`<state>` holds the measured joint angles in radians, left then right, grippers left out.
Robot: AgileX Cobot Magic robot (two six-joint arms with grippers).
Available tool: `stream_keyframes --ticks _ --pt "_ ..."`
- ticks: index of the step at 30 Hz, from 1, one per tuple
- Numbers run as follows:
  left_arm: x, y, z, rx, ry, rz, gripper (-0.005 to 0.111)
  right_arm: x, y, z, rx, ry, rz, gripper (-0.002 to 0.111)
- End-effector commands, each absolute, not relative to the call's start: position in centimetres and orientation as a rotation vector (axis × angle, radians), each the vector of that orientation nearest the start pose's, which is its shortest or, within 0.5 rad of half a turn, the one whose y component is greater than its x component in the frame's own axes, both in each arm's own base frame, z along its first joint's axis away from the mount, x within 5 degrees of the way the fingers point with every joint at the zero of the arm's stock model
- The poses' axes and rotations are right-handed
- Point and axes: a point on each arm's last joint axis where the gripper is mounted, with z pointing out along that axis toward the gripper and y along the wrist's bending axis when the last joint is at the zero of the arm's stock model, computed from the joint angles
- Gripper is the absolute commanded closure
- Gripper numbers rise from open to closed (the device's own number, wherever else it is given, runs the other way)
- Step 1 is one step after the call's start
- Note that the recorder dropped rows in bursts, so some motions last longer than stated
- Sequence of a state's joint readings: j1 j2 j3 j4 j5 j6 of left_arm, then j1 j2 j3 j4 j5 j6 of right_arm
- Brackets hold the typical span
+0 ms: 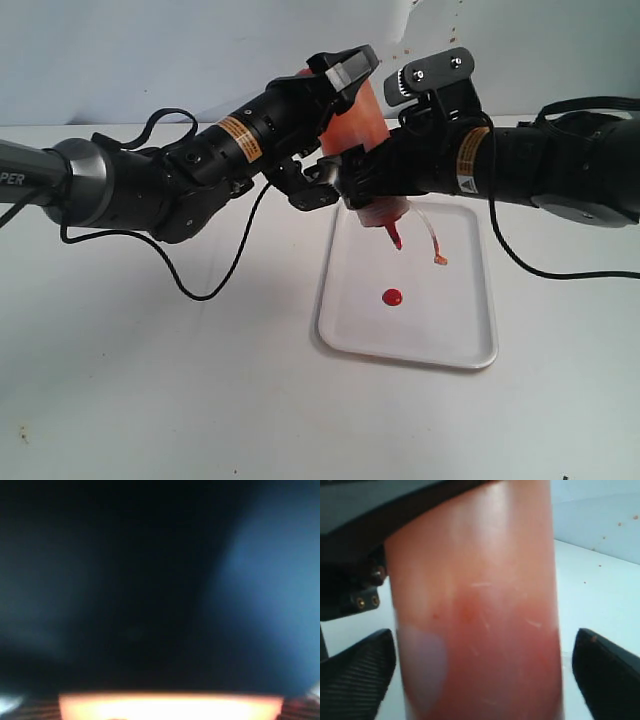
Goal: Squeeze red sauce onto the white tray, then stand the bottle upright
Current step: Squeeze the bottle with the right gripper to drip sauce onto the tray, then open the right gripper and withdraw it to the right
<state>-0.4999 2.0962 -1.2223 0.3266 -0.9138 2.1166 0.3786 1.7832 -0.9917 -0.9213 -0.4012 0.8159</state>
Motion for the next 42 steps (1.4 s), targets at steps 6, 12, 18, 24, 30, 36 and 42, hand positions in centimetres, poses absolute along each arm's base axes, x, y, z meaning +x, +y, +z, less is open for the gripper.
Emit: stream_keyframes --ticks 6,12,18,24,30,36,42 --pt "38.9 -23.8 20.9 1.512 0.089 1.283 0.107 33.6 17.5 20.5 -0.732 1.928 0.573 0.108" --pt "38.9 -23.8 20.9 1.512 0.089 1.283 0.107 33.6 17.5 20.5 -0.732 1.928 0.573 0.108" --pt "38.9 -23.8 20.9 1.512 0.089 1.283 0.107 33.6 17.5 20.5 -0.731 1.928 0.573 0.107" --pt "38.9 -23.8 20.9 1.512 0.089 1.283 0.107 33.6 17.5 20.5 -0.727 1.93 0.576 0.047" --pt "39.0 -23.7 20.9 1.51 0.097 1.284 0.107 33.7 17.2 20.6 -0.725 1.946 0.534 0.003" --pt "39.1 -23.6 20.9 1.505 0.125 1.288 0.107 33.3 16.4 22.4 -0.708 1.941 0.44 0.003" --pt "39.4 -23.2 21.0 1.49 0.198 1.296 0.107 31.8 15.8 24.0 -0.719 1.903 0.431 0.003"
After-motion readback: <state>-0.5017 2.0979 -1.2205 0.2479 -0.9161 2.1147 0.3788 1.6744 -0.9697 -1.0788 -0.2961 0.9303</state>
